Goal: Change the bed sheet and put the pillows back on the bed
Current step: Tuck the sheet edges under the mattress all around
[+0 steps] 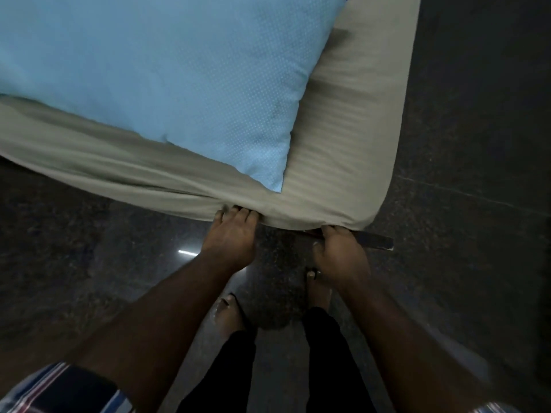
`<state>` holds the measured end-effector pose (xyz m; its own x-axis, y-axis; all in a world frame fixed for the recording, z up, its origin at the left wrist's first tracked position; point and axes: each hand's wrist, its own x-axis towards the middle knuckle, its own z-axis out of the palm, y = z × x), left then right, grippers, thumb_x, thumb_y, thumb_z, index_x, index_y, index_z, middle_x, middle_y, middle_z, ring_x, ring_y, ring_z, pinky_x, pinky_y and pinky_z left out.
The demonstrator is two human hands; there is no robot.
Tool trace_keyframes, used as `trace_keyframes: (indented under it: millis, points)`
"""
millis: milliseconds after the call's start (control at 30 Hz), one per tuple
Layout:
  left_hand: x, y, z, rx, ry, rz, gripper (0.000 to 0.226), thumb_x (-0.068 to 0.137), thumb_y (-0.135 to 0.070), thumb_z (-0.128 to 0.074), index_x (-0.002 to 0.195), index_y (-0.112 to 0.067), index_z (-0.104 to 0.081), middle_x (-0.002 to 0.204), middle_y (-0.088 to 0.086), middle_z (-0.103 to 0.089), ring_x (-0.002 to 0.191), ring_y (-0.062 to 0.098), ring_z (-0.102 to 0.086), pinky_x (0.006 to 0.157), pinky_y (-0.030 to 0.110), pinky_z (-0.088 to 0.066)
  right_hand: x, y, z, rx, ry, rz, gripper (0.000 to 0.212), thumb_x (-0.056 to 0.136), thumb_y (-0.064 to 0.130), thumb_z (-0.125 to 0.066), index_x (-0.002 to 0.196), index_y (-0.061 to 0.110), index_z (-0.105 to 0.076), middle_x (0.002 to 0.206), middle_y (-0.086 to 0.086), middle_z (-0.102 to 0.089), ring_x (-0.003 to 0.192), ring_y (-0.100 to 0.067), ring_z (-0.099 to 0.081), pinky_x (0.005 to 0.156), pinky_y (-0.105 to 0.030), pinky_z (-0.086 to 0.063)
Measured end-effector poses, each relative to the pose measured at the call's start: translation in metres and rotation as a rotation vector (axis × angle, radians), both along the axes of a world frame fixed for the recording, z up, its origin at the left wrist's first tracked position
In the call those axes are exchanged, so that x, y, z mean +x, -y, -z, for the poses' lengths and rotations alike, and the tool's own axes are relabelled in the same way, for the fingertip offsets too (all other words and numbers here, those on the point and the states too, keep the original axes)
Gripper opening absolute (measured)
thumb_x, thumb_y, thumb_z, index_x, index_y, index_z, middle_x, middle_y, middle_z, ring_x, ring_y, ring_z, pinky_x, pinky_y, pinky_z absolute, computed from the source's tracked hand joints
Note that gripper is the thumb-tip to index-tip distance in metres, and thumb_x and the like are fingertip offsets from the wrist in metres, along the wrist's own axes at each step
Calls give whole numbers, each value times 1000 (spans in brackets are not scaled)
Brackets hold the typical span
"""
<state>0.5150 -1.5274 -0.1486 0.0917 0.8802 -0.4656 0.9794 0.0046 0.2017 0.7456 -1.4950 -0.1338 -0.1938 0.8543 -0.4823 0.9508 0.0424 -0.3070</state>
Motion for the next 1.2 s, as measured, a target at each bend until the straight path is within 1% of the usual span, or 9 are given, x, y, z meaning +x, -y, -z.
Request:
trace_keyframes:
  millis: [133, 300, 433, 533, 767, 933, 1033, 1100, 1200]
  points:
    - [-7, -12, 3, 3, -32, 53, 48, 82, -25, -60, 128, -14, -52, 127, 10, -63, 123, 32, -54, 114, 49, -31, -16, 18, 10, 266, -121, -61, 52, 72, 15, -59, 122, -1, -67, 120, -20, -67, 110, -37, -63, 97, -44, -53]
    - [-3, -47, 3, -119, -144, 109, 43, 87, -34, -63, 122, -12, -53, 118, 12, -66, 109, 33, -64, 93, 40, -47, -34, -12, 3, -19, 60, -149, 57, 75, 14, -62, 132, 9, -58, 128, -14, -62, 117, -36, -57, 100, -39, -43]
    - [-9, -68, 18, -261, -124, 147, 65, 77, -51, -73, 129, -14, -56, 130, 10, -61, 119, 30, -59, 98, 40, -50, -47, -32, 0, -143, 184, -209, 42, 86, 22, -59, 127, 14, -56, 128, -10, -62, 119, -31, -58, 98, -41, -44]
    - [-18, -85, 29, -407, -35, 189, 83, 66, -67, -78, 134, -24, -56, 136, 3, -60, 122, 24, -58, 99, 34, -48, -60, -54, 4, -218, 277, -228, 39, 87, 31, -62, 123, 13, -63, 129, -10, -63, 119, -31, -60, 96, -42, -49]
    - [-30, -100, 45, -573, 223, 128, 82, 64, -73, -78, 133, -33, -59, 128, -6, -64, 113, 15, -59, 98, 32, -47, -63, -60, 15, -318, 266, -247, 53, 88, 42, -61, 133, 14, -56, 138, -11, -57, 127, -31, -54, 105, -43, -42]
    - [-27, -105, 49, -648, 247, 100, 76, 67, -68, -80, 133, -36, -60, 133, -8, -61, 117, 13, -56, 103, 30, -44, -37, -20, 18, -85, 65, -195, 58, 80, 27, -59, 136, 12, -54, 126, -14, -62, 117, -35, -57, 99, -41, -42]
    - [-24, -112, 47, -696, 185, 149, 96, 56, -84, -73, 138, -37, -56, 143, -8, -55, 128, 17, -53, 112, 39, -40, -36, -1, 20, 176, -8, -193, 60, 71, 22, -58, 127, 2, -64, 115, -16, -70, 101, -33, -67, 93, -42, -52]
    - [-23, -112, 48, -689, 184, 151, 116, 38, -95, -64, 139, -38, -54, 145, -7, -54, 129, 18, -52, 112, 41, -40, -40, 2, 21, 144, 28, -201, 65, 70, 21, -55, 132, 2, -60, 122, -16, -68, 107, -32, -66, 99, -47, -49]
    - [-26, -104, 48, -619, 223, 113, 109, 42, -92, -66, 137, -38, -56, 141, -6, -58, 125, 16, -55, 109, 38, -43, -49, -9, 22, 25, 158, -206, 63, 79, 26, -55, 140, 12, -51, 133, -9, -61, 121, -27, -58, 107, -51, -38]
